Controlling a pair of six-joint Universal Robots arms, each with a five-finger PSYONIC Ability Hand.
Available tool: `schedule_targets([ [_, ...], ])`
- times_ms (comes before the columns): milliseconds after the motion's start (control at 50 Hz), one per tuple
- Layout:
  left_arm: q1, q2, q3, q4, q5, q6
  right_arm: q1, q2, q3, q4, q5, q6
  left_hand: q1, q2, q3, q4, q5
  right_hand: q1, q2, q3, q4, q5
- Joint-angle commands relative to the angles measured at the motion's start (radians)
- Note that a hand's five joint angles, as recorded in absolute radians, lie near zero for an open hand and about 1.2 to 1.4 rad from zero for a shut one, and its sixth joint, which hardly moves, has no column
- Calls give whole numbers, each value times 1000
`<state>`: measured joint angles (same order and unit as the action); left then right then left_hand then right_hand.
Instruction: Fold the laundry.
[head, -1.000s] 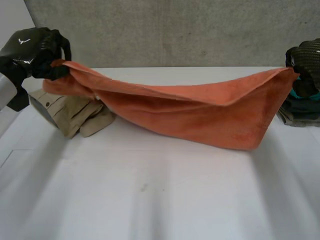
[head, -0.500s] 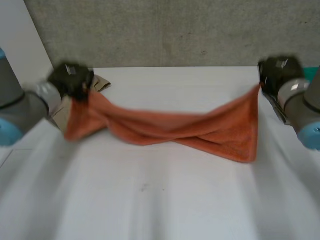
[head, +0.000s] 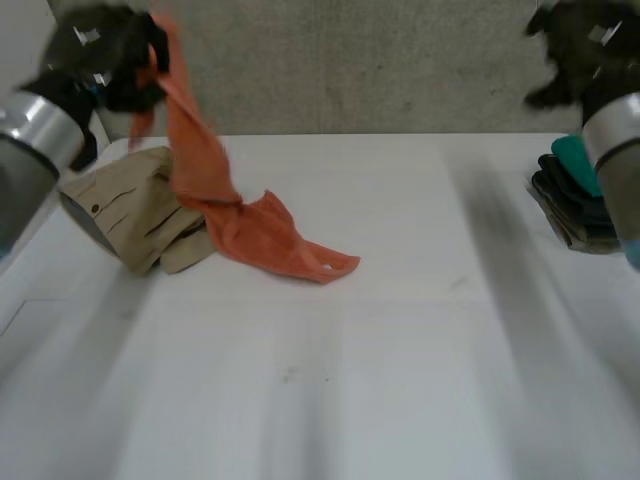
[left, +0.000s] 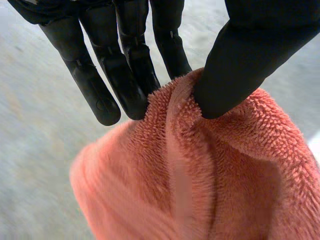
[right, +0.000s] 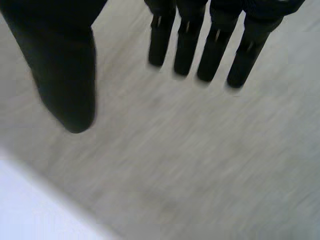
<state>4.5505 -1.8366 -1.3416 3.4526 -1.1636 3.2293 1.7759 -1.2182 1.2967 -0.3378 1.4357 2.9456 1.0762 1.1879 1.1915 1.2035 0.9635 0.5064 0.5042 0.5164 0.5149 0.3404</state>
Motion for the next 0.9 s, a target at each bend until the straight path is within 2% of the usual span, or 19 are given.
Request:
schedule_targets([
  [20, -13, 131, -172, 19, 96, 56, 40, 89, -36, 223, -87, -22, 320, 208, 205, 193, 258, -281, -279, -291, -290, -290],
  [160, -25, 290, -211, -29, 105, 58, 180, 218, -161, 348, -167, -28, 320, 208, 205, 193, 258, -332, -330, -342, -340, -340],
  [360, -28, 479, -221, -121, 117, 29, 350, 471, -398, 368, -239, 64, 320, 208, 205, 193, 258, -282, -280, -292, -290, -291],
  [460, -30, 565, -237, -132, 124, -6, 418, 592, -484, 349, -224, 99, 320, 208, 205, 193, 258, -226, -224, -236, -235, -235],
  [560, -22, 614, -234, -136, 113, -31, 482, 695, -542, 295, -149, 157, 320, 208, 205, 193, 258, -56, -54, -66, -65, -65],
  [620, -18, 632, -231, -136, 104, -42, 504, 710, -540, 280, -110, 188, 320, 208, 205, 193, 258, 26, 28, 16, 18, 18],
  [660, -15, 639, -229, -138, 102, -46, 513, 706, -525, 260, -92, 219, 320, 208, 205, 193, 258, 207, 210, 197, 199, 199],
  [700, -16, 645, -229, -141, 98, -52, 513, 694, -511, 238, -92, 239, 320, 208, 205, 193, 258, 454, 456, 444, 445, 445],
  [720, -15, 645, -229, -141, 96, -55, 511, 678, -496, 217, -92, 259, 320, 208, 205, 193, 258, 749, 751, 739, 740, 740],
  [740, -15, 645, -228, -142, 94, -59, 510, 668, -487, 206, -92, 268, 320, 208, 205, 193, 258, 888, 891, 878, 880, 880],
  [860, 5, 642, -217, -132, 64, -80, 461, 563, -418, 223, -75, 276, 320, 208, 205, 193, 258, 890, 892, 880, 881, 881],
  [900, 19, 640, -215, -130, 53, -86, 412, 481, -383, 255, -57, 233, 320, 208, 205, 193, 258, 890, 892, 880, 881, 881],
])
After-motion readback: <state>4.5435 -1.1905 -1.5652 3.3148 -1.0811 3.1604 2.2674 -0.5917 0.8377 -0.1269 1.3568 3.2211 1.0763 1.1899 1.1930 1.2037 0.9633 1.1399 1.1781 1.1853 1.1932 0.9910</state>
